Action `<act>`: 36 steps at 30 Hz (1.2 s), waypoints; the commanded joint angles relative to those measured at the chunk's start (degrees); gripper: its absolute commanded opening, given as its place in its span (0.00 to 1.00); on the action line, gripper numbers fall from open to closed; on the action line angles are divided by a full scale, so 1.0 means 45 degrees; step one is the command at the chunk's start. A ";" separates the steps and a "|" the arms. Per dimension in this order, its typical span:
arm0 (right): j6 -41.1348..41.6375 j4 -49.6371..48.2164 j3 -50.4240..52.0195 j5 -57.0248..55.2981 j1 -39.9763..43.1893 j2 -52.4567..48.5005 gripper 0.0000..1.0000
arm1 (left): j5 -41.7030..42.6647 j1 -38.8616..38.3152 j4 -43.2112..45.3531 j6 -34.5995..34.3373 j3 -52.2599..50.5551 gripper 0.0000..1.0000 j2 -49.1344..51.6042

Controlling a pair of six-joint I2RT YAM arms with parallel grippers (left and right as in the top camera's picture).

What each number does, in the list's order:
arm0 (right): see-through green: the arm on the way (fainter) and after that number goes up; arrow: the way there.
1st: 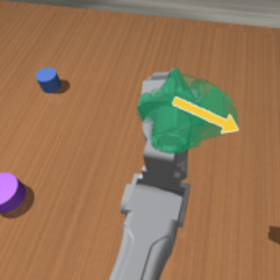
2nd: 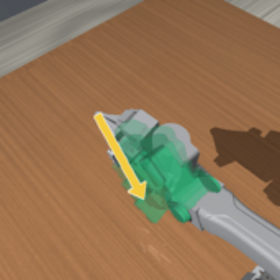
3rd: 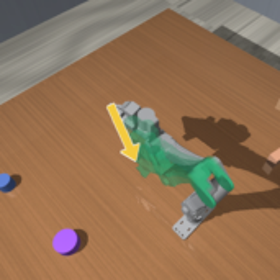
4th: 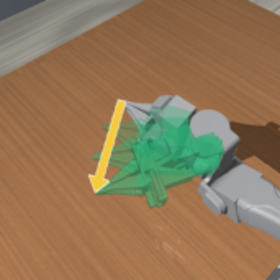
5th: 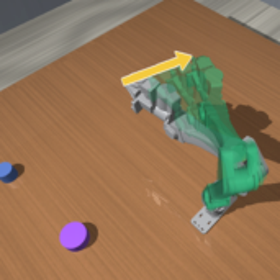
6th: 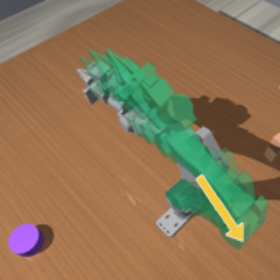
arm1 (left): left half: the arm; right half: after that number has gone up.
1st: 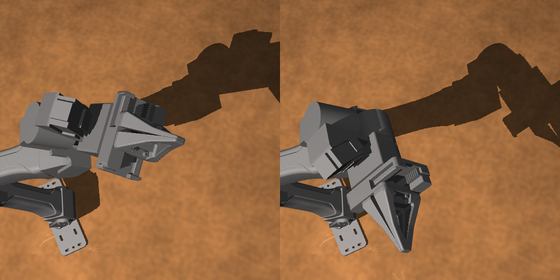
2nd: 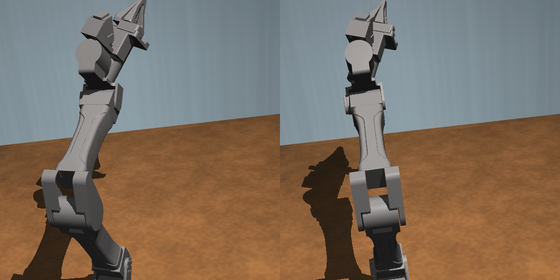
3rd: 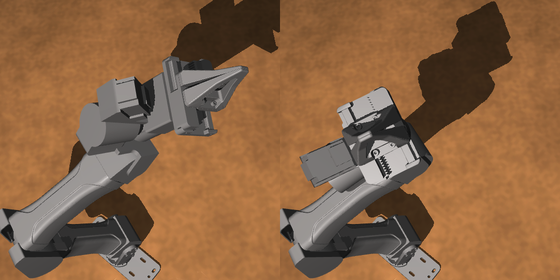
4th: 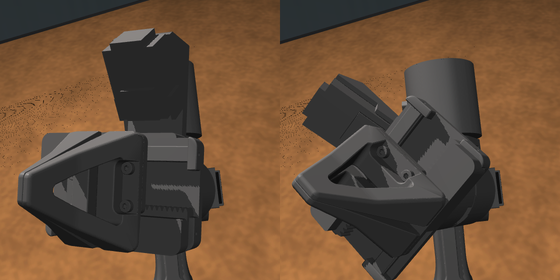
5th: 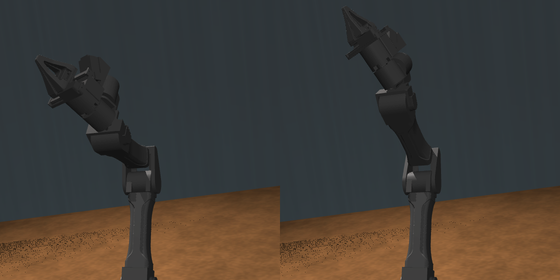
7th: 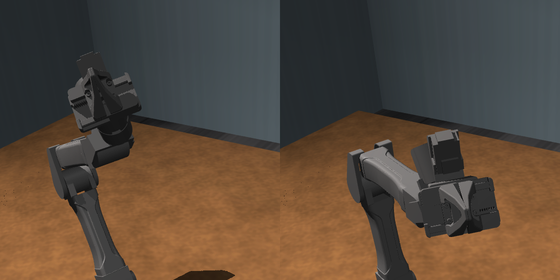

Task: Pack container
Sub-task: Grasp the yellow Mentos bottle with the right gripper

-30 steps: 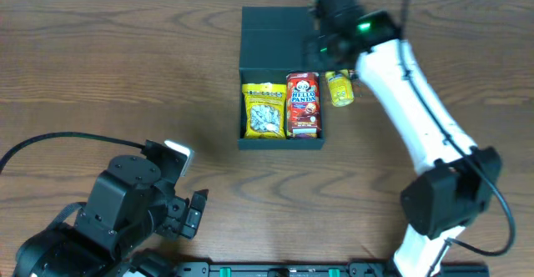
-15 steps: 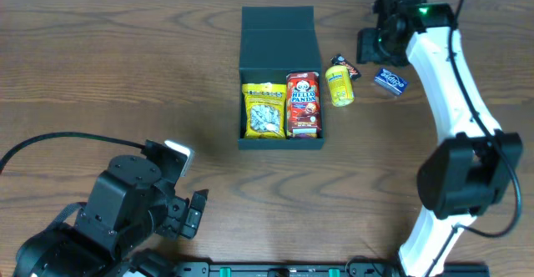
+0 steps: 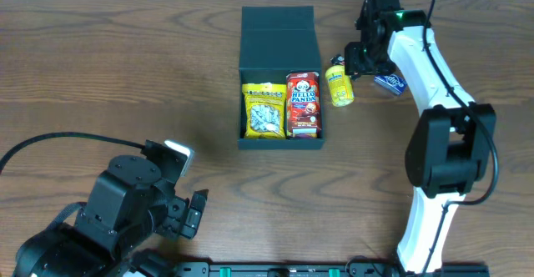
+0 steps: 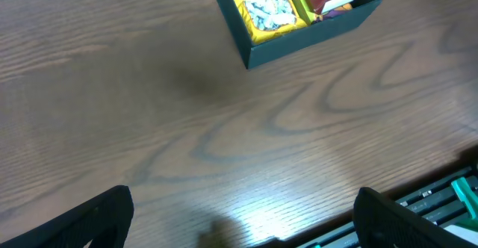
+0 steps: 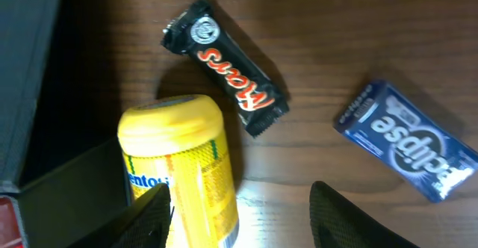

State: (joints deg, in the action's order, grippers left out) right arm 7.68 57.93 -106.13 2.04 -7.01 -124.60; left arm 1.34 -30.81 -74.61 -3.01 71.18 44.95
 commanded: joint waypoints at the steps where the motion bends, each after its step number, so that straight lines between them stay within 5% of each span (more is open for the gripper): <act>1: -0.0418 0.0029 0.0063 0.0330 -0.0316 -0.0486 0.58 | 0.0039 0.0019 -0.0039 -0.0092 0.0053 0.95 -0.0005; 11: -0.1831 -0.0131 0.0063 0.0724 -0.0889 -0.0583 0.59 | 0.0039 0.0019 -0.0039 -0.0092 0.0053 0.95 -0.0005; 36: -0.1826 -0.0257 0.0063 0.0554 -0.0962 -0.2079 0.63 | 0.0039 0.0019 -0.0039 -0.0092 0.0053 0.95 -0.0005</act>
State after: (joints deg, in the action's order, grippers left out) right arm 0.34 56.53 -106.13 4.49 -10.85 -131.28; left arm 1.34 -30.81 -74.61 -3.01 71.18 44.95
